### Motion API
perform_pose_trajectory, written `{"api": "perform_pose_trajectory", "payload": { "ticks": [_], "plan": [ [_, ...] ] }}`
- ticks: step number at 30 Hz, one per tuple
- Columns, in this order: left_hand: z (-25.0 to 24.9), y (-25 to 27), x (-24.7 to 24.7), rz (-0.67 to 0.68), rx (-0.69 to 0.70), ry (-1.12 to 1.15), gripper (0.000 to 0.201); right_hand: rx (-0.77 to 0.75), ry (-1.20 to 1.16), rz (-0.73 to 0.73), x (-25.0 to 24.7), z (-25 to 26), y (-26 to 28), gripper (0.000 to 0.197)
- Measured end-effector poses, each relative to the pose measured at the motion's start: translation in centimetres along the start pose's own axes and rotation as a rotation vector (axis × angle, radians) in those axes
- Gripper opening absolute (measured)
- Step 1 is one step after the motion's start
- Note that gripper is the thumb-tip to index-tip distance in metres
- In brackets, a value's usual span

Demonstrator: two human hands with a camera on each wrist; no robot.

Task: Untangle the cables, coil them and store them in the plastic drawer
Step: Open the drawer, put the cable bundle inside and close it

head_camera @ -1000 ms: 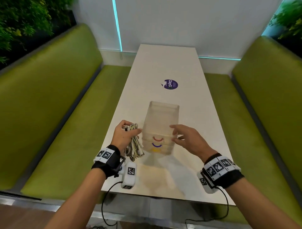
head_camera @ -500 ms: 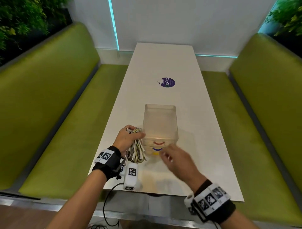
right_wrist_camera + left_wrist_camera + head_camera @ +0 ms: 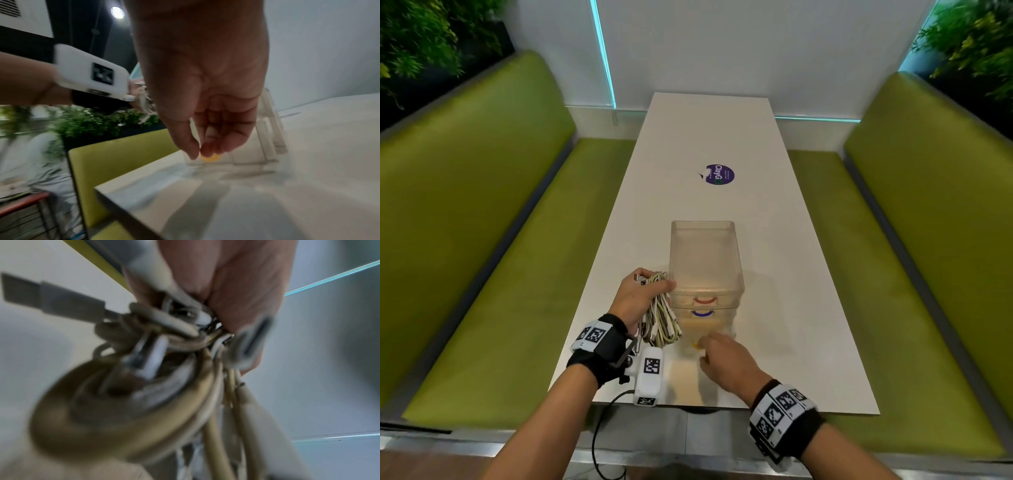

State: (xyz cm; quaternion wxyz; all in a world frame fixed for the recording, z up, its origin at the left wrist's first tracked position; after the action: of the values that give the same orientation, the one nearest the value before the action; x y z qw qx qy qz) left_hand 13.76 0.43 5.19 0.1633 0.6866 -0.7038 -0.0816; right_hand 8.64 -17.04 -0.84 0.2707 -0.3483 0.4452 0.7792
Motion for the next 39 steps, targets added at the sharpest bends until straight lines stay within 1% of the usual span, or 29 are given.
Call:
{"api": "perform_pose_trajectory", "payload": {
  "ticks": [2,4,7,9,11,13,17,20,22,24,26,28,29,31,32,34,35,36,38,39],
  "plan": [
    [0.1,-0.1,0.0,-0.001,-0.006,0.01,0.03,-0.021,0.07,0.08,0.9,0.7,1.5,0.033],
    [0.2,-0.1,0.0,0.001,-0.004,0.018,0.029,-0.067,0.101,0.099,1.5,1.3,2.8,0.03],
    [0.3,-0.1,0.0,-0.001,0.0,0.016,0.029,-0.115,-0.007,-0.025,0.9,1.7,3.9,0.027],
    [0.3,-0.2,-0.1,-0.001,0.001,0.017,0.03,-0.103,-0.027,-0.066,0.7,1.3,3.8,0.03],
    [0.4,-0.3,-0.1,0.001,0.002,0.016,0.029,-0.065,0.03,-0.027,1.0,0.7,3.2,0.034],
    [0.5,-0.3,-0.1,0.002,0.005,0.011,0.028,-0.049,0.06,0.033,1.2,0.5,3.1,0.03],
    [0.6,-0.5,-0.2,0.009,0.011,0.023,0.028,-0.109,0.084,0.131,2.3,0.8,3.9,0.024],
    [0.8,-0.4,-0.1,0.017,0.002,0.054,0.034,-0.133,0.047,0.124,2.2,0.8,4.3,0.027],
    [0.8,0.0,-0.3,0.021,0.007,0.06,0.036,-0.152,-0.048,0.105,1.6,1.0,4.7,0.033],
    [0.8,0.8,-0.7,0.02,0.035,0.056,0.033,-0.169,-0.191,0.046,0.4,1.3,5.2,0.039],
    [0.6,2.2,-1.1,0.022,0.075,0.078,0.032,-0.19,-0.358,-0.072,-1.7,1.9,5.8,0.043],
    [0.3,3.9,-0.7,0.058,0.122,0.097,0.031,-0.225,-0.59,-0.189,-3.8,2.6,6.2,0.048],
    [0.0,4.8,0.0,0.087,0.156,0.107,0.029,-0.243,-0.707,-0.184,-4.5,3.1,6.1,0.053],
    [-0.5,6.4,2.2,0.142,0.243,0.149,0.027,-0.328,-0.87,-0.086,-5.2,4.8,5.5,0.065],
    [-0.7,7.1,3.3,0.152,0.282,0.182,0.027,-0.385,-0.931,-0.042,-5.4,5.7,5.2,0.07],
    [-0.7,7.9,4.9,0.139,0.338,0.252,0.028,-0.447,-1.044,-0.011,-5.7,6.6,4.9,0.083],
    [-0.7,8.2,5.5,0.136,0.359,0.277,0.031,-0.453,-1.067,-0.009,-6.0,6.6,5.0,0.085],
    [-0.7,8.3,6.0,0.148,0.373,0.296,0.037,-0.454,-1.064,-0.004,-6.2,6.5,5.1,0.082],
    [-0.5,8.5,6.7,0.187,0.373,0.323,0.061,-0.445,-0.997,-0.004,-6.5,6.3,5.5,0.064],
    [-0.6,8.6,7.0,0.193,0.365,0.328,0.073,-0.426,-0.975,-0.029,-6.5,6.0,5.6,0.058]
  ]
}}
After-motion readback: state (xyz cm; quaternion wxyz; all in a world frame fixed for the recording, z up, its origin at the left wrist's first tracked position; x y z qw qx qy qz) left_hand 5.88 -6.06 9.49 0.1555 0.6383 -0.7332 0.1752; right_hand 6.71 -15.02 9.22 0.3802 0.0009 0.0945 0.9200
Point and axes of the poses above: each hand's wrist, its own y-axis away from the middle knuckle, its own x-axis out of the palm, z = x × y, the point moved 5 cm from there along -y, towards the middle knuckle, and after that the axes turned 12 degrees about z, right-handed, at the moved point
